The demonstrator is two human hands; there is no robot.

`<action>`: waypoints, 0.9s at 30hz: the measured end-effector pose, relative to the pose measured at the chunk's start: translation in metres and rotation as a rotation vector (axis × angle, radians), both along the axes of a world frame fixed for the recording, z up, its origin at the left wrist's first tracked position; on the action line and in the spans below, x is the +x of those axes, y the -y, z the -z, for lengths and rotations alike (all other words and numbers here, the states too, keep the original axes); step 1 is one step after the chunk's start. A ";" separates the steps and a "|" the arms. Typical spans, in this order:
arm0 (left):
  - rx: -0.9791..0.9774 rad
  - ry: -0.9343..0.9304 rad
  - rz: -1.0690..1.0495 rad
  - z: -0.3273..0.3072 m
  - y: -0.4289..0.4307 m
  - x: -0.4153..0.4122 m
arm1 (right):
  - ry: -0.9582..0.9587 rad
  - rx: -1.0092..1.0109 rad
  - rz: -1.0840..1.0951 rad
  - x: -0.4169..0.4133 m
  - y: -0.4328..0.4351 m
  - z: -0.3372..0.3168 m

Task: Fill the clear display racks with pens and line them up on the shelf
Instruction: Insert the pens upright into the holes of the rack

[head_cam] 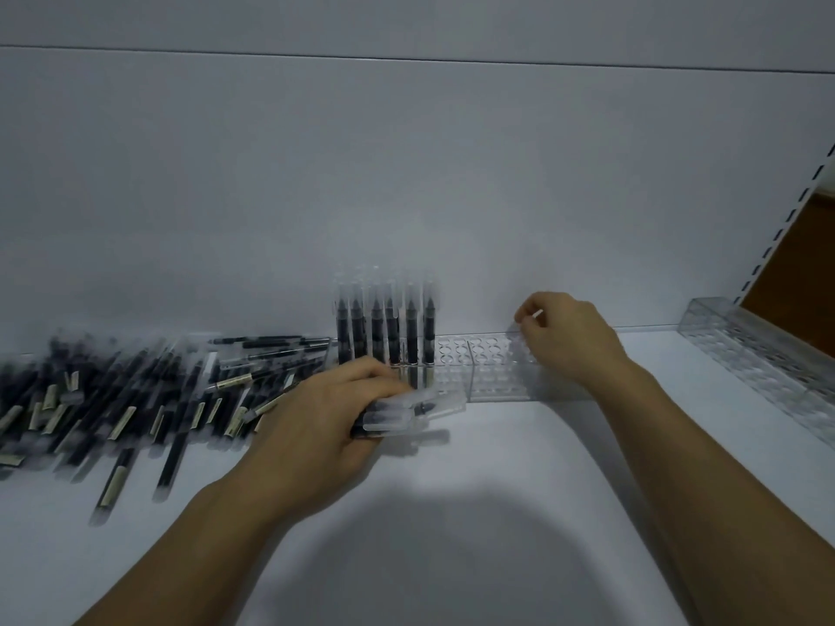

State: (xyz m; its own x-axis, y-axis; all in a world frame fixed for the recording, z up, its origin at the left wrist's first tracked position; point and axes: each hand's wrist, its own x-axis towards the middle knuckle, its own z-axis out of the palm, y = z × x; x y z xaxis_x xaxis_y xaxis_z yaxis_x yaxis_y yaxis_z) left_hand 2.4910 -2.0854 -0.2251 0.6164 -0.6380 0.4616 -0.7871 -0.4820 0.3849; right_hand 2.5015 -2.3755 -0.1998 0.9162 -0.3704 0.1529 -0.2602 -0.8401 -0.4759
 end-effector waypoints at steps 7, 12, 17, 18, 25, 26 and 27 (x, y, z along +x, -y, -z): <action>-0.031 -0.083 0.009 0.001 0.005 -0.004 | 0.082 0.050 -0.138 0.000 -0.026 0.003; -0.356 -0.369 0.023 -0.005 0.005 -0.008 | 0.268 -0.088 -0.125 -0.004 -0.035 0.001; -0.639 -0.572 0.076 -0.016 0.010 -0.011 | 0.471 0.314 -0.539 -0.022 -0.064 -0.017; -0.649 -0.593 0.088 -0.017 0.010 -0.012 | 0.406 0.388 -0.630 -0.025 -0.072 -0.017; -0.701 -0.678 0.147 -0.014 0.013 -0.012 | 0.396 0.624 -0.797 -0.027 -0.096 -0.006; -0.704 -0.674 0.135 -0.012 0.012 -0.011 | 0.418 0.632 -0.787 -0.027 -0.096 -0.006; -0.693 -0.670 0.117 -0.011 0.012 -0.010 | 0.439 0.628 -0.776 -0.027 -0.096 -0.006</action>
State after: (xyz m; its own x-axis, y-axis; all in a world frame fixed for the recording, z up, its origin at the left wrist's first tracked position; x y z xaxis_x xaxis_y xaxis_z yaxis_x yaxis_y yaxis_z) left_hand 2.4813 -2.0972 -0.2146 0.8381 -0.4308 0.3346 -0.3298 0.0884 0.9399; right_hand 2.4749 -2.2792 -0.1939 0.8459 0.1588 0.5091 0.5331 -0.2766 -0.7996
